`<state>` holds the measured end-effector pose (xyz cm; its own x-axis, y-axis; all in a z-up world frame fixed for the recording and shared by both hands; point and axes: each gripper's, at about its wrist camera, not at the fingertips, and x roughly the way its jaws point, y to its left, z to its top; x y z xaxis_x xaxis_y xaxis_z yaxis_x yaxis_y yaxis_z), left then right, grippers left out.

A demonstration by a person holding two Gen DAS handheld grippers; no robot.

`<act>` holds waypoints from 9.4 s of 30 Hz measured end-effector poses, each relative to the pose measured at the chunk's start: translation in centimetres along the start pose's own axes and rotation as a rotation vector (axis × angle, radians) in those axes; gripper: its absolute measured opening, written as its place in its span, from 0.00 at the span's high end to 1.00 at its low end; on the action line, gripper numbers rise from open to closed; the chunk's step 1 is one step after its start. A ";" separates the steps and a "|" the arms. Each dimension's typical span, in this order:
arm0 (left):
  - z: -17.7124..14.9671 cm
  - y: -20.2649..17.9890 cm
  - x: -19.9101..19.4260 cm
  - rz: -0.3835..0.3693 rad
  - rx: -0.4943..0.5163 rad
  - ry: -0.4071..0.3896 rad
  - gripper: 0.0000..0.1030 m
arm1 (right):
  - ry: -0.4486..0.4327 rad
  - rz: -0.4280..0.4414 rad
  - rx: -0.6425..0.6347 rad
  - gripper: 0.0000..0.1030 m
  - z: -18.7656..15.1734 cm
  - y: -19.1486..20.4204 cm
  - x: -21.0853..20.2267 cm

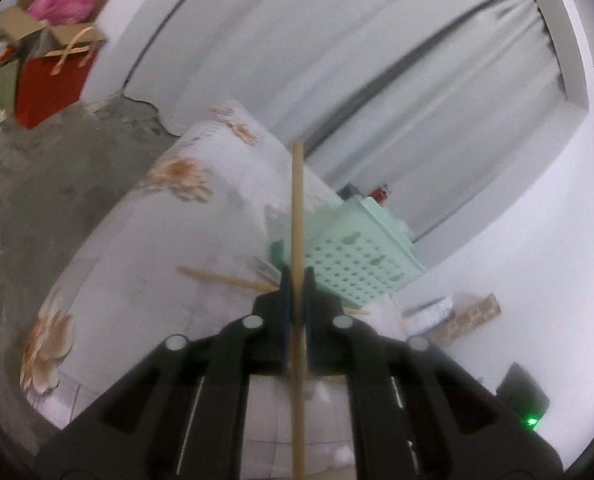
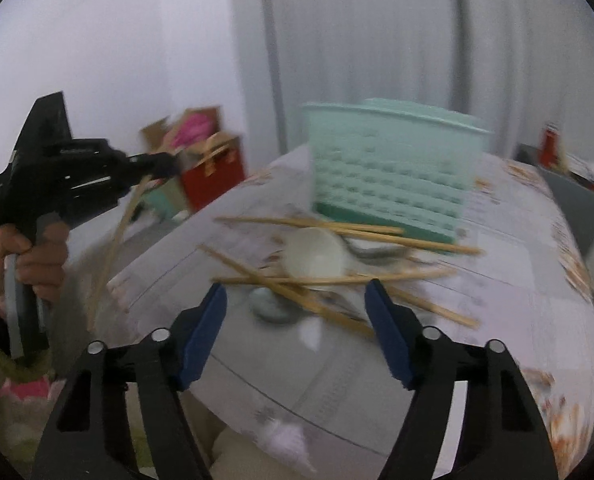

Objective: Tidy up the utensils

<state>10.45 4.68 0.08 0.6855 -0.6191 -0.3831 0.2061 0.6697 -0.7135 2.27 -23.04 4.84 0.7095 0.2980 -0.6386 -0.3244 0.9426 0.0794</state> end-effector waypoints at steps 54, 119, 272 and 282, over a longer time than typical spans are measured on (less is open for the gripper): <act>-0.4 -0.5 -5.2 0.047 0.097 -0.174 0.96 | -0.384 0.009 -0.043 0.94 21.3 -5.1 -8.8; 9.2 -16.2 1.4 -0.117 0.416 -0.409 0.96 | -0.351 0.049 0.364 0.38 8.0 -11.8 -8.7; 2.5 -6.7 4.4 0.039 0.334 0.071 0.96 | -0.028 0.056 0.550 0.38 0.0 -11.0 -3.1; 2.5 -0.3 1.2 0.106 0.042 -0.084 0.96 | 0.076 0.106 0.160 0.50 4.8 -4.9 1.9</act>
<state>12.96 4.81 1.31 0.7608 -0.5085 -0.4033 0.1571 0.7472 -0.6458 8.24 -26.40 6.93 0.6253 0.3903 -0.6757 -0.2873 0.9203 0.2657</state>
